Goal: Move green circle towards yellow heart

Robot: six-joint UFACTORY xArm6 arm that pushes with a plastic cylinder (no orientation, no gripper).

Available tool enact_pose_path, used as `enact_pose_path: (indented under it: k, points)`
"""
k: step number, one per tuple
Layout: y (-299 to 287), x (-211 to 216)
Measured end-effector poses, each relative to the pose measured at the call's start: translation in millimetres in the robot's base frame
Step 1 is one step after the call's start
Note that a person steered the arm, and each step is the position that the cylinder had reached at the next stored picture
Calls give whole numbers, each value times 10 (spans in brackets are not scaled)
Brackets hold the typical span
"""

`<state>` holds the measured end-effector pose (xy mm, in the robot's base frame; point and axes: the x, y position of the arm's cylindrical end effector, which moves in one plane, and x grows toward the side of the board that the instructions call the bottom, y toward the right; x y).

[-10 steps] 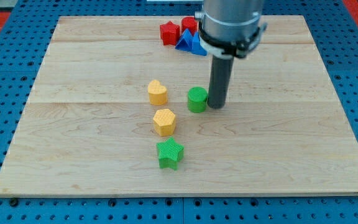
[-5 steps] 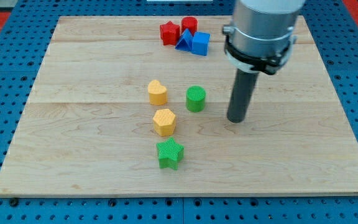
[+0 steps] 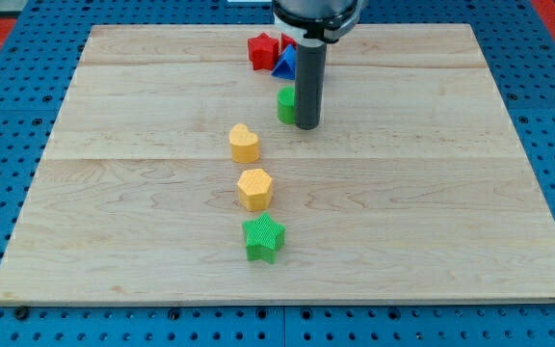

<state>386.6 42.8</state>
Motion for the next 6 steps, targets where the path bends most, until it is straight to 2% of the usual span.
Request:
enact_pose_path:
  k: [1,2,3,4,6]
  points:
    - [599,-102]
    - [558,-530]
    - [131,-504]
    - [132,-366]
    - [-414,-356]
